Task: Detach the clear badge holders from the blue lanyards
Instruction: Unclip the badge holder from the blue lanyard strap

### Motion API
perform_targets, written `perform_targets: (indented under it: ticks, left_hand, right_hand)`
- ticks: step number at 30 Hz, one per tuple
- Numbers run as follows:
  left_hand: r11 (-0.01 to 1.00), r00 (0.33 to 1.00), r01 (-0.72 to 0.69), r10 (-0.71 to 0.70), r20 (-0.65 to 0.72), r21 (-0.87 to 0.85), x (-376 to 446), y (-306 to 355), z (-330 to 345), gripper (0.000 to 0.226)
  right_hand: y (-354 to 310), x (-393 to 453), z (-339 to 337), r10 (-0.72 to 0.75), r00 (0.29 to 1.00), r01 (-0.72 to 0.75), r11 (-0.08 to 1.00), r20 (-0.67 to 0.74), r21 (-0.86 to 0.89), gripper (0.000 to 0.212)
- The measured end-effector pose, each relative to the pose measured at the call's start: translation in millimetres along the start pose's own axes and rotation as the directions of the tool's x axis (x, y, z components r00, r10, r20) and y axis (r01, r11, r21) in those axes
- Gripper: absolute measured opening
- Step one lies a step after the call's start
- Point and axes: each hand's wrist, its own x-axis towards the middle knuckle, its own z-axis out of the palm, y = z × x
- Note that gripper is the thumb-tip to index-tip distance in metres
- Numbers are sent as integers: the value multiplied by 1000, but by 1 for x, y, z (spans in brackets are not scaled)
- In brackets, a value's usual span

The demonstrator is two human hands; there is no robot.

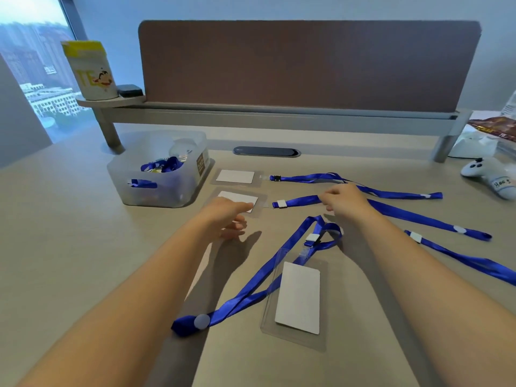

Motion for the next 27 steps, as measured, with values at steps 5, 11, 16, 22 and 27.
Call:
perform_targets:
  ticks: [5,11,16,22,27]
  left_hand:
    - [920,983,-174,137,126,352,-30,-5,17,40]
    - [716,979,-177,61,192,676,-43,-19,39,54]
    - [687,983,-133,-2,186,714,-44,-24,49,54]
    - [678,988,-126,24,150,724,-40,-23,56,44]
    - [688,987,-161,110,117,708,-39,-23,65,55]
  right_hand:
    - [1,-32,-5,-55,998,55,998,17,-12,35]
    - [13,-63,-3,-71,996,73,996,56,-45,28]
    - [22,-73,1,-37,995,45,995,90,-85,29]
    - [28,-71,6,-20,995,30,995,101,-97,28]
    - [30,-66,6,-23,996,34,991,89,-130,28]
